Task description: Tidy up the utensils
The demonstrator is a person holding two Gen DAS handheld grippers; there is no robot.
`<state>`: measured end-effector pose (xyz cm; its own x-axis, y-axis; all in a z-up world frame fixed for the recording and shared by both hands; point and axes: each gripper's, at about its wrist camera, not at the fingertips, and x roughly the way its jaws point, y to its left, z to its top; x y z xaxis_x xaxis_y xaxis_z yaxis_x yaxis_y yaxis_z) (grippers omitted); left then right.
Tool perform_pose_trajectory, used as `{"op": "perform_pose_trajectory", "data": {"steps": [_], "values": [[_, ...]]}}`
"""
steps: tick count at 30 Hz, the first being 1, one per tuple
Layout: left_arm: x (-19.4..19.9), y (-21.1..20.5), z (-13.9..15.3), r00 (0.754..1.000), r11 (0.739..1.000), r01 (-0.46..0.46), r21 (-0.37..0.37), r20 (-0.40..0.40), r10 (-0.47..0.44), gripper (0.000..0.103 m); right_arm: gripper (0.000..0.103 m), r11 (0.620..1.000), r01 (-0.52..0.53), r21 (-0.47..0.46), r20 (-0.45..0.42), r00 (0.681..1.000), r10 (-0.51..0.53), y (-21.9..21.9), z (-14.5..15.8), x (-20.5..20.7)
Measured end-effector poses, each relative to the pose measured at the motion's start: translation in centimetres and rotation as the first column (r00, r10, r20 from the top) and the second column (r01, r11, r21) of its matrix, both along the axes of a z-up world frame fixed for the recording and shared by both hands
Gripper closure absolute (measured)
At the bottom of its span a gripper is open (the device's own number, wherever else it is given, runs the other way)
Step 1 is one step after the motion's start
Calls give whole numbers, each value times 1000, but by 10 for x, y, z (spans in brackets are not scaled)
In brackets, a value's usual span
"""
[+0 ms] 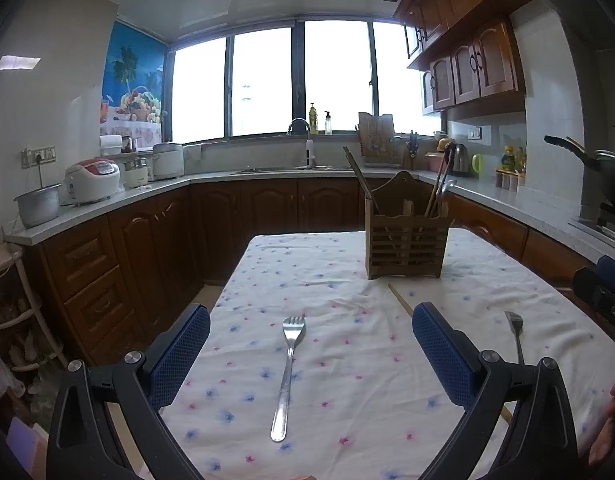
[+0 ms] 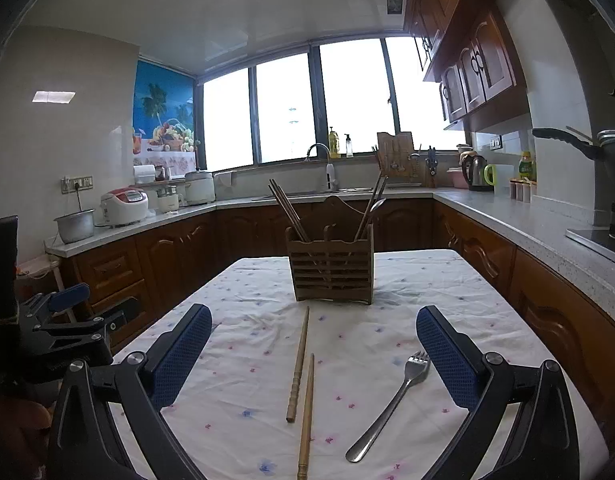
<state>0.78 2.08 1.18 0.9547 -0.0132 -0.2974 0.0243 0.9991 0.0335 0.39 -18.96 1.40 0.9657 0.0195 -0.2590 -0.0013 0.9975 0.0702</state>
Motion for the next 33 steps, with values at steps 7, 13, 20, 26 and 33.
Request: {"op": "perform_pose_trajectory", "data": {"steps": [7, 13, 20, 26, 33], "values": [[-1, -1, -1, 1000, 1000, -4, 1, -3, 4, 1, 0, 1000, -1, 5, 0, 1000, 1, 1, 1, 0], [-1, 0, 0, 1000, 1000, 0, 3, -8, 0, 1, 0, 1000, -5, 3, 1, 1000, 5, 1, 1, 0], [-3, 0, 0, 1000, 1000, -6, 10, -1, 6, 1, 0, 1000, -10, 8, 8, 1000, 9, 1, 1, -1], [-3, -2, -1, 1000, 1000, -3, 17, 0, 3, 1, 0, 1000, -10, 8, 8, 1000, 10, 2, 1, -2], [-3, -4, 0, 1000, 1000, 1, 17, -8, -1, 1, 0, 1000, -12, 12, 4, 1000, 12, 2, 0, -2]]}}
